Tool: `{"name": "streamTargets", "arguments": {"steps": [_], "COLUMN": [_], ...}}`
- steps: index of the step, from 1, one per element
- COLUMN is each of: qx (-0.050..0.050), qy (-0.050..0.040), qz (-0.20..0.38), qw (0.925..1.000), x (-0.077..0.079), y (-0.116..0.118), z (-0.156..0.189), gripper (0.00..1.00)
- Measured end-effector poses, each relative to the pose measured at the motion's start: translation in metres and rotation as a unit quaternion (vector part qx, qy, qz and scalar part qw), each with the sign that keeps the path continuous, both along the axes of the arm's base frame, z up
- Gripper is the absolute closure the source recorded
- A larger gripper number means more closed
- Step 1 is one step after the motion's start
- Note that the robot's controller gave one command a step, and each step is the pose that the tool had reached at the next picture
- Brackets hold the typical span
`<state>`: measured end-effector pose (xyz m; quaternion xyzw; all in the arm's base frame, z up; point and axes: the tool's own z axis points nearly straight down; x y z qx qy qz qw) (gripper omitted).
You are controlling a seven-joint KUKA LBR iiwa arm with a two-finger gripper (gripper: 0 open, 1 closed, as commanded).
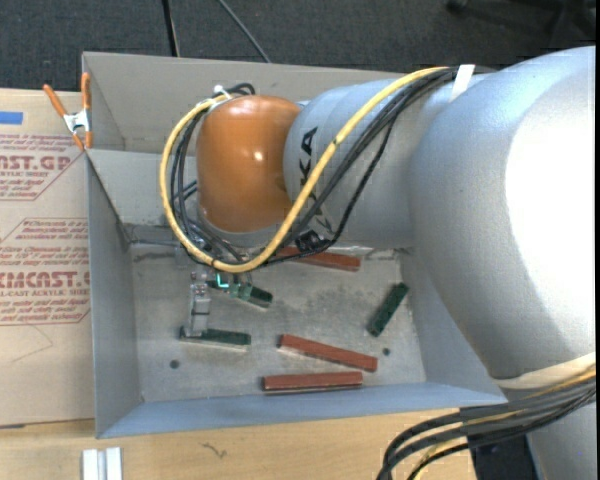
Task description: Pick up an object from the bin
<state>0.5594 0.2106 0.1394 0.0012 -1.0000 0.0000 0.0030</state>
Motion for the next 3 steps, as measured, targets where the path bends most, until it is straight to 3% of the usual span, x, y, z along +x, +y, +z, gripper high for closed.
{"name": "streamTargets", "arguments": {"steps": [1, 2, 3], "qx": [0.000, 0.001, 0.002], "qy": [-0.0010, -0.0033, -0.0077], "qz": [0.105, 0.105, 0.098], "qw": [0.9945, 0.9944, 0.9952], "x": [-0.005, -0.004, -0.015], "y": [-0.032, -0.030, 0.006], "z": [-0.070, -0.068, 0.064], "gripper": [0.00, 1.00, 1.00]}}
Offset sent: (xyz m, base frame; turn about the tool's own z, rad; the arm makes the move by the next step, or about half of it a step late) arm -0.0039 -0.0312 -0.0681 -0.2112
